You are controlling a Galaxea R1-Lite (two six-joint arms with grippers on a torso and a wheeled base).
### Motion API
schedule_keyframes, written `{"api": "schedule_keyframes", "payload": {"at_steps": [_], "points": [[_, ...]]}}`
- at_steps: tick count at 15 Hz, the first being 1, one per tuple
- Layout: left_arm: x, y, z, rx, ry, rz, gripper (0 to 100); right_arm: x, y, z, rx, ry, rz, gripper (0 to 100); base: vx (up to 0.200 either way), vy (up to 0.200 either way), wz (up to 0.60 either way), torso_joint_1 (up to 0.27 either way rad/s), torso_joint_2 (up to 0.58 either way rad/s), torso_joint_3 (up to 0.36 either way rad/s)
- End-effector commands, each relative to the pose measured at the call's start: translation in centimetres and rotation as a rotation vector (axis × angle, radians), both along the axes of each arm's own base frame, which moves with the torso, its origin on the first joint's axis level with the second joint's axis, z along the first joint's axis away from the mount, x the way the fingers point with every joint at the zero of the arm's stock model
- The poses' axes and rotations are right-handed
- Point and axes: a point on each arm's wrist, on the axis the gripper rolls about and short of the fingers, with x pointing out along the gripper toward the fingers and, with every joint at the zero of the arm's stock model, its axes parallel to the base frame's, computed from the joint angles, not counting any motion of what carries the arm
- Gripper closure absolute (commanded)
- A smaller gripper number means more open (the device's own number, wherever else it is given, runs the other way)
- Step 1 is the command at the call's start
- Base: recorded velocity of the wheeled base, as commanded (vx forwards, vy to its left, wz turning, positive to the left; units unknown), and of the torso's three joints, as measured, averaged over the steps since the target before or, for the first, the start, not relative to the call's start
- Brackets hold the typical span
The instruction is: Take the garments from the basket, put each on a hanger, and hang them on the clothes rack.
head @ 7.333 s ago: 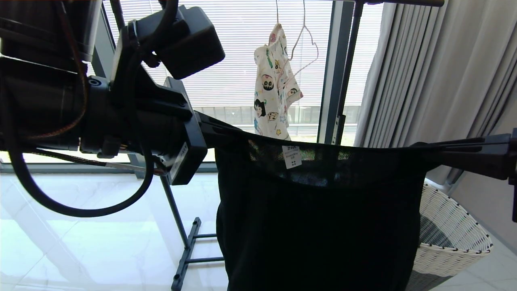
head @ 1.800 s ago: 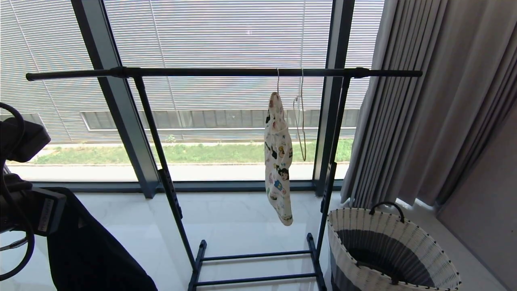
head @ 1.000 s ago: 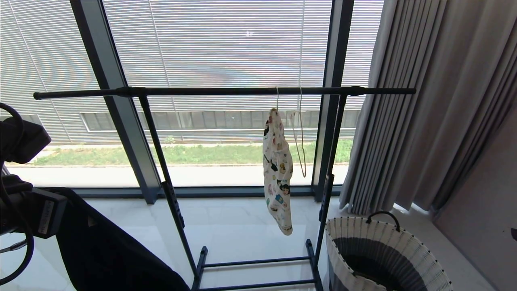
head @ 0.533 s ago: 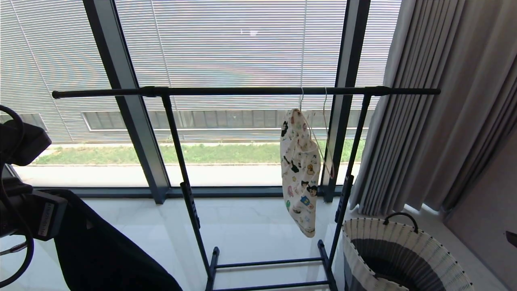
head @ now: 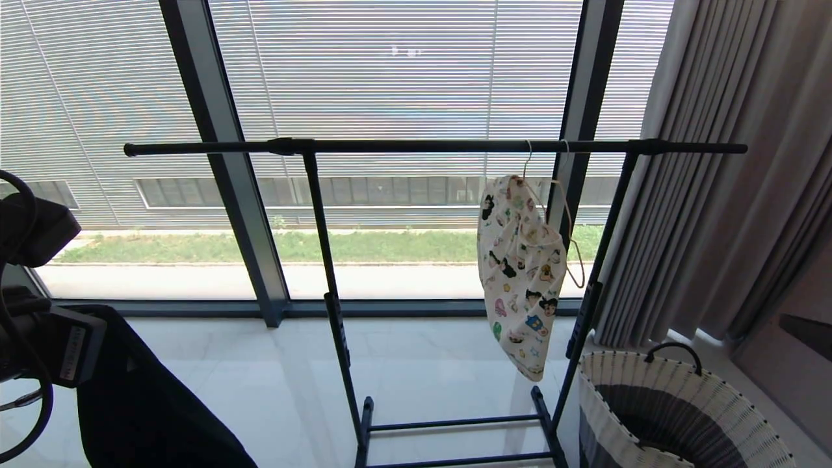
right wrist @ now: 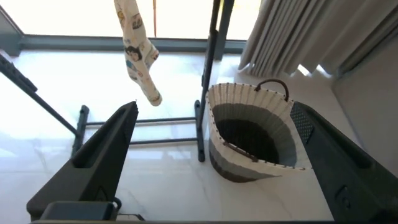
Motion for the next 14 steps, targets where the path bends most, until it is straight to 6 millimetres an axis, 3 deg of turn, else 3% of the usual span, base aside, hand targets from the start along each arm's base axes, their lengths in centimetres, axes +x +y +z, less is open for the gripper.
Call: {"api": "schedule_keyframes", "payload": {"at_steps": [1, 4, 14], "points": [[0.0, 0.0, 0.0, 0.001, 0.0, 0.0, 100, 1.7, 0.7, -0.4, -0.006, 0.032, 0.01, 0, 0.0, 0.0, 0.0, 0.0, 0.0, 0.0], [0.0, 0.0, 0.0, 0.001, 0.0, 0.0, 100, 2.8, 1.1, -0.4, -0.008, 0.02, 0.01, 0, 0.0, 0.0, 0.0, 0.0, 0.0, 0.0], [-0.2, 0.0, 0.1, 0.001, -0.007, -0.002, 100, 4.2, 1.6, -0.3, -0.03, -0.004, 0.023, 0, 0.2, 0.0, 0.0, 0.003, 0.0, 0.002]]}}
